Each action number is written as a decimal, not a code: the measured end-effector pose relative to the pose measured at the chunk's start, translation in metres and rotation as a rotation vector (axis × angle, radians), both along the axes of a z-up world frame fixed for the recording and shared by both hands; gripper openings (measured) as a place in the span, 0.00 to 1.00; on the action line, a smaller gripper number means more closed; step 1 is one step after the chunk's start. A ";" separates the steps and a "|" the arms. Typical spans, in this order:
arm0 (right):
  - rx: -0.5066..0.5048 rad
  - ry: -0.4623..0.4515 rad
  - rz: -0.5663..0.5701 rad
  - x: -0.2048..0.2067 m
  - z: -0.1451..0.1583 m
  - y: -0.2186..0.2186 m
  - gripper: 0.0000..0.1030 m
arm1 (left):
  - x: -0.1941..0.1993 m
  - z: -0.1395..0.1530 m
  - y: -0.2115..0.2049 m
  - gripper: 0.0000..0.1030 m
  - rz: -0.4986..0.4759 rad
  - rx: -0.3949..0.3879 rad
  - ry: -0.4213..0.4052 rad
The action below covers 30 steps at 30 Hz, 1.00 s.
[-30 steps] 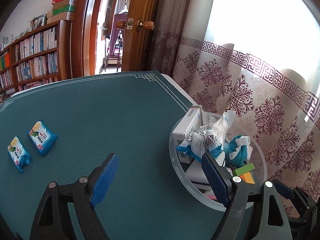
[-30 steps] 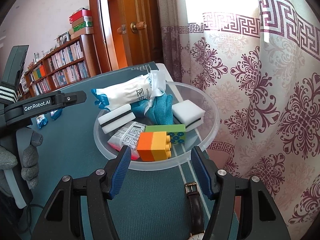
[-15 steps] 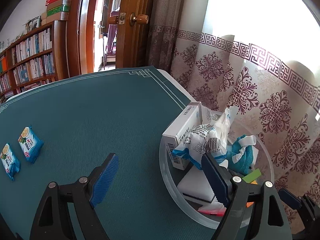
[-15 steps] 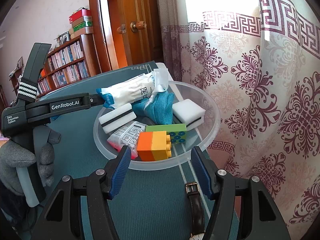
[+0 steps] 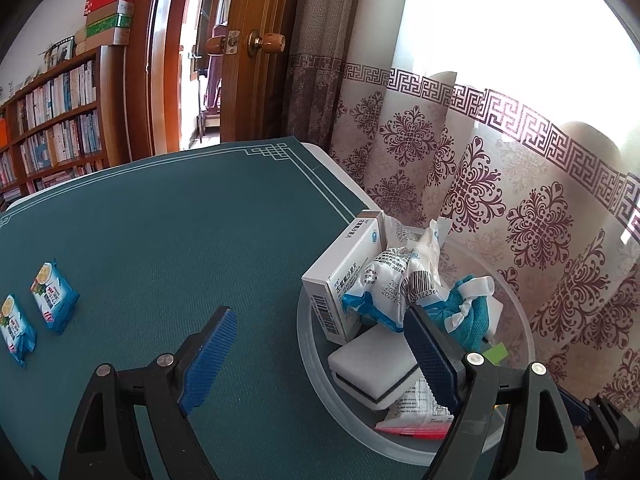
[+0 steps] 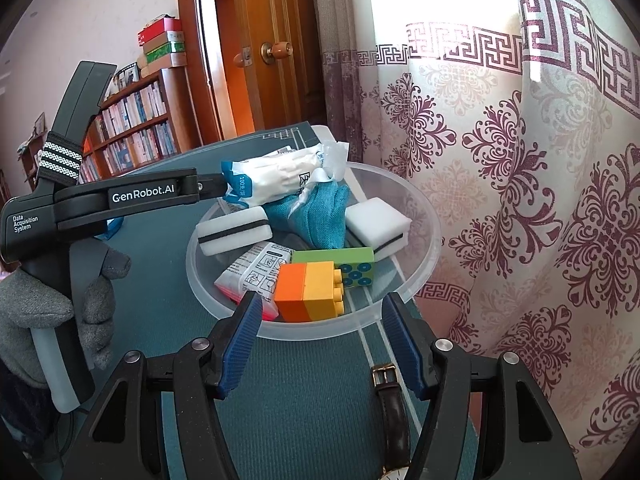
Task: Organize objects
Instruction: 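Move both grippers back toward the two blue snack packets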
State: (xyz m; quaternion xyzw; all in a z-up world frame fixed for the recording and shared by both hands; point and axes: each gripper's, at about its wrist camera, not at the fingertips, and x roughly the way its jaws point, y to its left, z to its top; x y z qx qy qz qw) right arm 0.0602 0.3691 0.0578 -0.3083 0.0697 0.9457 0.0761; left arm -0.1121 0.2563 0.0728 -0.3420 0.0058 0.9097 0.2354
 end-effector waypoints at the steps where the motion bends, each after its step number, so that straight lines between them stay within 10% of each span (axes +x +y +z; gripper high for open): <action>1: 0.000 0.000 0.000 0.000 0.000 0.000 0.62 | 0.001 0.001 -0.002 0.86 0.003 0.005 0.001; 30: 0.009 -0.008 0.102 -0.001 0.006 -0.050 0.62 | -0.003 -0.008 -0.135 0.94 0.327 0.010 -0.037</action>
